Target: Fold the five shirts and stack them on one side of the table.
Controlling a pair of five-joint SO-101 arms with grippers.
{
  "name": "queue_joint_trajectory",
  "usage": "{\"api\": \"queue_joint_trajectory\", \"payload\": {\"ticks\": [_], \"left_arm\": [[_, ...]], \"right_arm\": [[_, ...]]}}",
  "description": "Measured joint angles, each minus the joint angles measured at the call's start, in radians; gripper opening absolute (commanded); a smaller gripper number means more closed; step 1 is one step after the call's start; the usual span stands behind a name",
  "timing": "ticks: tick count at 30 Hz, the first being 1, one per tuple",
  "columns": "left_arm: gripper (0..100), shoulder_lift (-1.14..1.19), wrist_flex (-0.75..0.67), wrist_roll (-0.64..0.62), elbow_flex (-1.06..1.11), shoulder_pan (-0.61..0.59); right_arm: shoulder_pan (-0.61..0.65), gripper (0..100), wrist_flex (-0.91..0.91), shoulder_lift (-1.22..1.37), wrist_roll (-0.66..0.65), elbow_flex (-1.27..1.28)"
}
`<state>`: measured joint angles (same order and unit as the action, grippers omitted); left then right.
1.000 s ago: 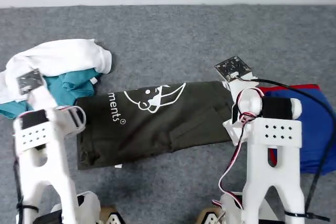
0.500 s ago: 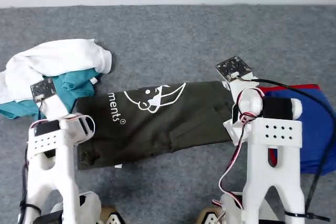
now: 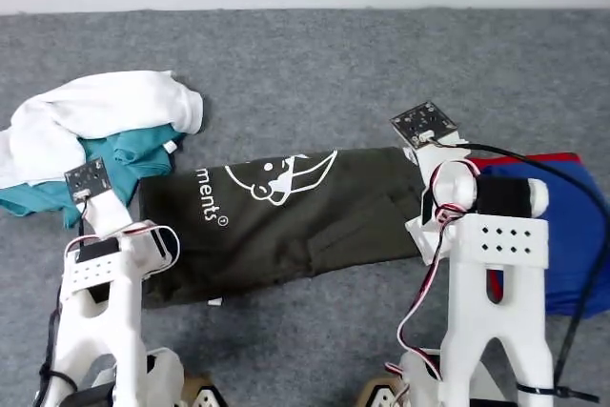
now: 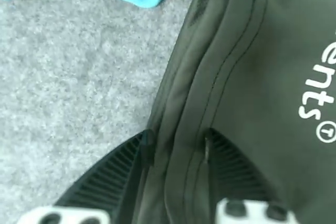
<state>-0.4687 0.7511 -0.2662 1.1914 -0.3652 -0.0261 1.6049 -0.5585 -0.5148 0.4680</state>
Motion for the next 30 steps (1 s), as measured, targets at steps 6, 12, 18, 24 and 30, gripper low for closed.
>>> {"api": "queue_joint_trajectory", "payload": {"ticks": [6, 12, 18, 24, 30], "left_arm": [[16, 0.000, -0.002, 0.000, 0.003, 0.000], [17, 0.000, -0.002, 0.000, -0.002, -0.014], [25, 0.000, 0.008, 0.000, -0.012, -0.046], [25, 0.018, 0.011, 0.000, -0.005, -0.049], [15, 0.137, 0.012, -0.006, -0.055, -0.049]], "right_arm": [[0.003, 14.7, 0.000, 0.000, 0.000, 0.000], [0.003, 14.7, 0.000, 0.000, 0.000, 0.000], [0.002, 14.7, 0.000, 0.000, 0.000, 0.000], [0.002, 14.7, 0.000, 0.000, 0.000, 0.000], [0.003, 14.7, 0.000, 0.000, 0.000, 0.000]]}}
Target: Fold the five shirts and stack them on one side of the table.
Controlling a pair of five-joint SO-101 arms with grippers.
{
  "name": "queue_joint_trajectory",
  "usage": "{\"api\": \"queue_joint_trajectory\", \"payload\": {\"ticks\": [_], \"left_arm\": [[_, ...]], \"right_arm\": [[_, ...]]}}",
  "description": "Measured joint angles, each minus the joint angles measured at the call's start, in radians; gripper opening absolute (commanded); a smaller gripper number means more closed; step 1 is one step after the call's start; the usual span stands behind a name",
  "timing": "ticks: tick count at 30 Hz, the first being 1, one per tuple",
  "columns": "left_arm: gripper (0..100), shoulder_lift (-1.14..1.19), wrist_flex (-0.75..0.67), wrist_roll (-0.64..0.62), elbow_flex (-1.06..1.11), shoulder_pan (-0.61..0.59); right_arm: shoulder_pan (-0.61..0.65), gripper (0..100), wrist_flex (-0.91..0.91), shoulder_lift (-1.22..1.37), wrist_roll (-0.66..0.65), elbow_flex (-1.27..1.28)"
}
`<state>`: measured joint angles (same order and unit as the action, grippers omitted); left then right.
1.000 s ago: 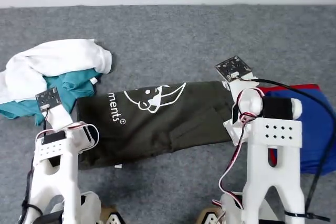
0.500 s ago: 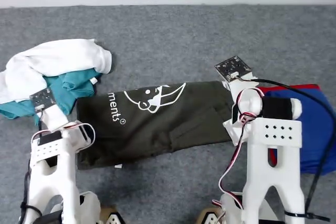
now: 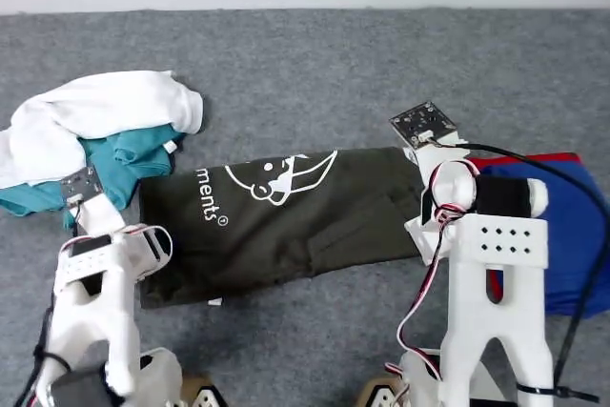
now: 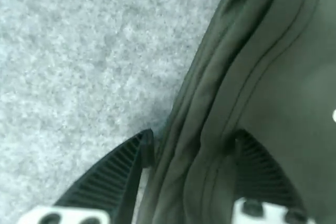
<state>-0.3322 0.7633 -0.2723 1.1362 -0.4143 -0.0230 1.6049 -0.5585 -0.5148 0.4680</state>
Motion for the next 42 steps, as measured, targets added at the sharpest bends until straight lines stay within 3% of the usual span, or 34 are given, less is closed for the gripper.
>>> {"api": "queue_joint_trajectory", "payload": {"ticks": [5, 18, 26, 31, 37, 42], "left_arm": [[1, 0.127, 0.051, 0.003, -0.127, 0.012], [1, 0.327, 0.334, 0.000, -0.479, 0.008], [1, 0.331, 0.674, 0.008, -0.847, 0.008], [1, 0.347, 0.879, 0.077, -1.034, 0.018], [1, 0.428, 0.914, 0.087, -1.048, 0.196], [1, 0.532, 0.836, 0.087, -1.066, 0.419]], "right_arm": [[0.000, 14.7, 0.000, 0.000, 0.000, 0.000], [-0.002, 14.7, 0.000, 0.000, 0.000, 0.000], [-0.002, 14.7, 0.000, -0.008, 0.000, 0.000], [0.000, 14.7, 0.000, -0.012, 0.000, 0.000], [-0.002, 14.7, 0.000, -0.012, 0.000, 0.000], [0.000, 14.7, 0.000, -0.012, 0.000, 0.000]]}}
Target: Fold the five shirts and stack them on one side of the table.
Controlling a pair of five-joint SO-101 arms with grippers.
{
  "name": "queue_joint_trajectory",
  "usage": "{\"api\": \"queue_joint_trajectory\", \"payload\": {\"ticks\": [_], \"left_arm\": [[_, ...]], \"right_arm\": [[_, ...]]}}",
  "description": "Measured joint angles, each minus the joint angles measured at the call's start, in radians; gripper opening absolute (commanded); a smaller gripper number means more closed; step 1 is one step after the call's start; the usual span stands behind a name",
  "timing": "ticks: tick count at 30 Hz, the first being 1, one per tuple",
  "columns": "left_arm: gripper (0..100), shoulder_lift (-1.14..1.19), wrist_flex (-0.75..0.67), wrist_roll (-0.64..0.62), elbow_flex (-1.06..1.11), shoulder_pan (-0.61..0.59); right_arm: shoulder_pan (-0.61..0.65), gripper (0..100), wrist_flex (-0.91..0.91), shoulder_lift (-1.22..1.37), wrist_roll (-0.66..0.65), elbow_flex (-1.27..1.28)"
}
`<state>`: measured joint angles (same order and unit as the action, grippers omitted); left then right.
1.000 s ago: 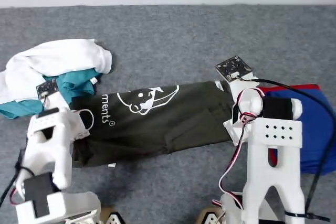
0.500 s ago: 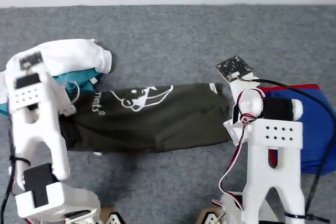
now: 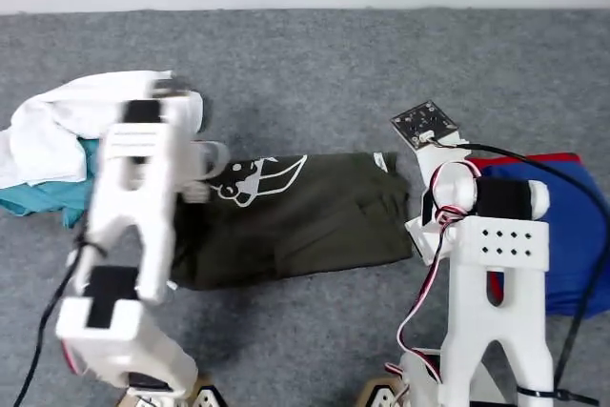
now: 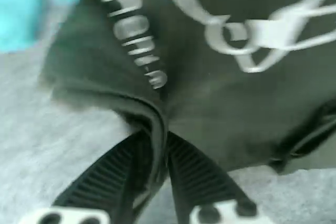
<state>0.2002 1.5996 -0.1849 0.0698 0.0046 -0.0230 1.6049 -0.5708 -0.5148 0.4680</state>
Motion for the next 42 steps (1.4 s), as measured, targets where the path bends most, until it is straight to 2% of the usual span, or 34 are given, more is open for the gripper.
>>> {"api": "queue_joint_trajectory", "payload": {"ticks": [4, 11, 20, 23, 32, 42], "left_arm": [[1, 0.058, -0.009, 0.000, -0.109, 0.163], [1, 0.212, 0.112, 0.002, -0.413, 0.356], [2, 0.522, 0.133, 0.000, -0.806, 0.466], [2, 0.585, 0.135, 0.002, -0.908, 0.526], [2, 0.660, 0.138, 0.002, -1.045, 0.635], [2, 0.698, 0.107, 0.002, -1.086, 0.647]], "right_arm": [[0.000, 14.7, 0.000, 0.000, 0.000, 0.000], [-0.035, 14.7, 0.000, 0.000, 0.000, 0.000], [-0.361, 14.7, 0.000, 0.000, 0.002, -0.028], [-0.419, 14.7, 0.000, 0.000, 0.002, -0.028], [-0.443, 14.7, 0.000, 0.000, 0.002, -0.028], [-0.443, 14.7, 0.000, 0.000, 0.002, -0.028]]}}
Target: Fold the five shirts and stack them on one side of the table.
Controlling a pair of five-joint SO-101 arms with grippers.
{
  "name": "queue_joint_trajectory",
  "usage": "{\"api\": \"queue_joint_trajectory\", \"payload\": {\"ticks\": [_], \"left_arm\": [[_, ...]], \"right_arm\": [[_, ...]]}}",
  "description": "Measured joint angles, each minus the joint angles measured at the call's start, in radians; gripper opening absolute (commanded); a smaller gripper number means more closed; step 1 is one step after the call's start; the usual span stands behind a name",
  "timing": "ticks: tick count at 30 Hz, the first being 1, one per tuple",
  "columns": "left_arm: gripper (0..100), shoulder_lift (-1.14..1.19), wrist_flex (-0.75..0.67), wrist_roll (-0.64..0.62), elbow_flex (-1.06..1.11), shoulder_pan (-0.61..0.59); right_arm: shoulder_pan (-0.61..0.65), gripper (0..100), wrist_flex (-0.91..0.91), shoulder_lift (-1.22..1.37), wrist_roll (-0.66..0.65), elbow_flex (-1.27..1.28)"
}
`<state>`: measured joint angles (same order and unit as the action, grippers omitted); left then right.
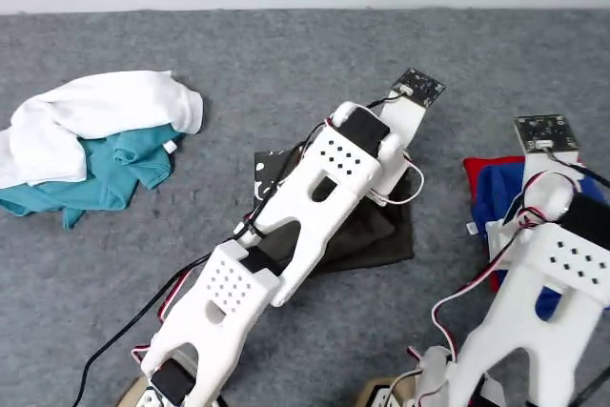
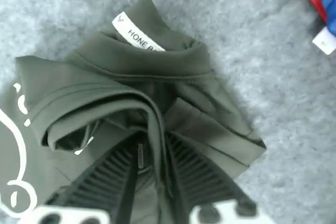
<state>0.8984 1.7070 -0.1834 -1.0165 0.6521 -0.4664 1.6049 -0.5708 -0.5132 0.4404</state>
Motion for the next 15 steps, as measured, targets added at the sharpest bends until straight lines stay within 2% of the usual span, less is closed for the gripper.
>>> {"api": "queue_joint_trajectory", "payload": {"ticks": [12, 15], "left_arm": [[2, 0.198, -0.011, 0.000, -0.227, 0.052], [3, 0.245, -0.011, 0.000, -0.293, 0.049]], "right_arm": [[0.000, 14.7, 0.000, 0.000, 0.000, 0.000], [0.035, 14.7, 0.000, 0.000, 0.002, 0.000]]}}
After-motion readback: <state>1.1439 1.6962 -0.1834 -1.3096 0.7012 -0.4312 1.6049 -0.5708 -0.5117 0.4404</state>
